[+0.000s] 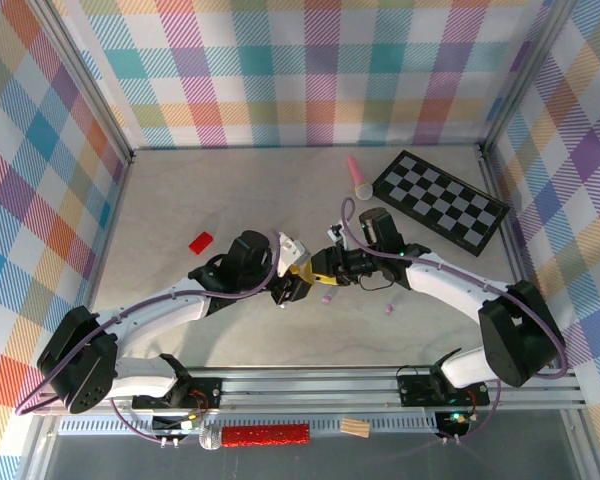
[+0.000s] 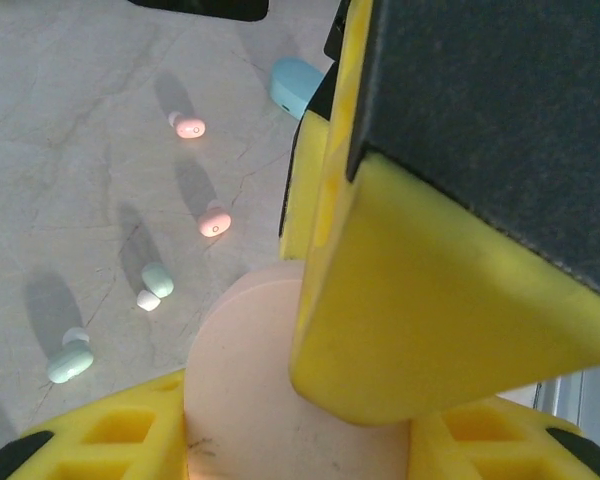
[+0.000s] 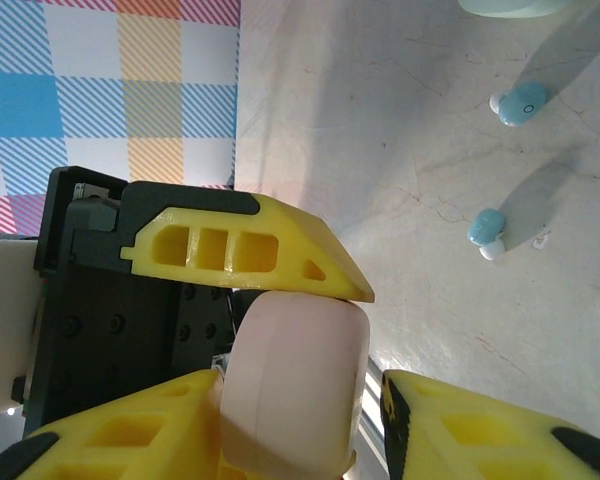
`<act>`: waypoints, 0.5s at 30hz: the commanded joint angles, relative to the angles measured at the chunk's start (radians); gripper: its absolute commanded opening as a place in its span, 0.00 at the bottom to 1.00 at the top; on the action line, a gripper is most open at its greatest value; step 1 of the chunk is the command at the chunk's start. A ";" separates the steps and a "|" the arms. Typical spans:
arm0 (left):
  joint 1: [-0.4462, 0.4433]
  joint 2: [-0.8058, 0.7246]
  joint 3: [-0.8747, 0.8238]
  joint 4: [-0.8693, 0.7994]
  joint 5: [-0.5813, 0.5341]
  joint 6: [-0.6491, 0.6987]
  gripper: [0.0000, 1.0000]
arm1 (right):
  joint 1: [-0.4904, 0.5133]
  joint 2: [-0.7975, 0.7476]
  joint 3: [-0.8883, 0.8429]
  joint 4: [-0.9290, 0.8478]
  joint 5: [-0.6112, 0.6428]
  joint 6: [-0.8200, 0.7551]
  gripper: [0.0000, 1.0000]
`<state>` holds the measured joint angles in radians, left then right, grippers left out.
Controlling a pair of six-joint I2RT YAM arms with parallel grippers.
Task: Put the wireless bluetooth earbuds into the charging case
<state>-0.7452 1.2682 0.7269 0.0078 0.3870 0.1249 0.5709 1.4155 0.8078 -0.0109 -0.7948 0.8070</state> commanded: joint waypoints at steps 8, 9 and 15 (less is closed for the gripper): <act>-0.015 -0.020 -0.012 0.079 -0.019 0.019 0.53 | 0.006 -0.010 0.032 -0.028 0.018 -0.022 0.23; -0.015 -0.029 -0.022 0.096 -0.019 0.023 0.54 | 0.004 -0.014 0.031 -0.022 0.021 -0.020 0.21; -0.015 -0.109 -0.115 0.277 -0.046 -0.005 0.82 | -0.028 -0.055 -0.013 0.115 -0.004 0.061 0.17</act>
<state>-0.7490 1.2140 0.6487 0.1490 0.3573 0.1280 0.5617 1.4097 0.8108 0.0040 -0.7757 0.8204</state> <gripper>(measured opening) 0.794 0.256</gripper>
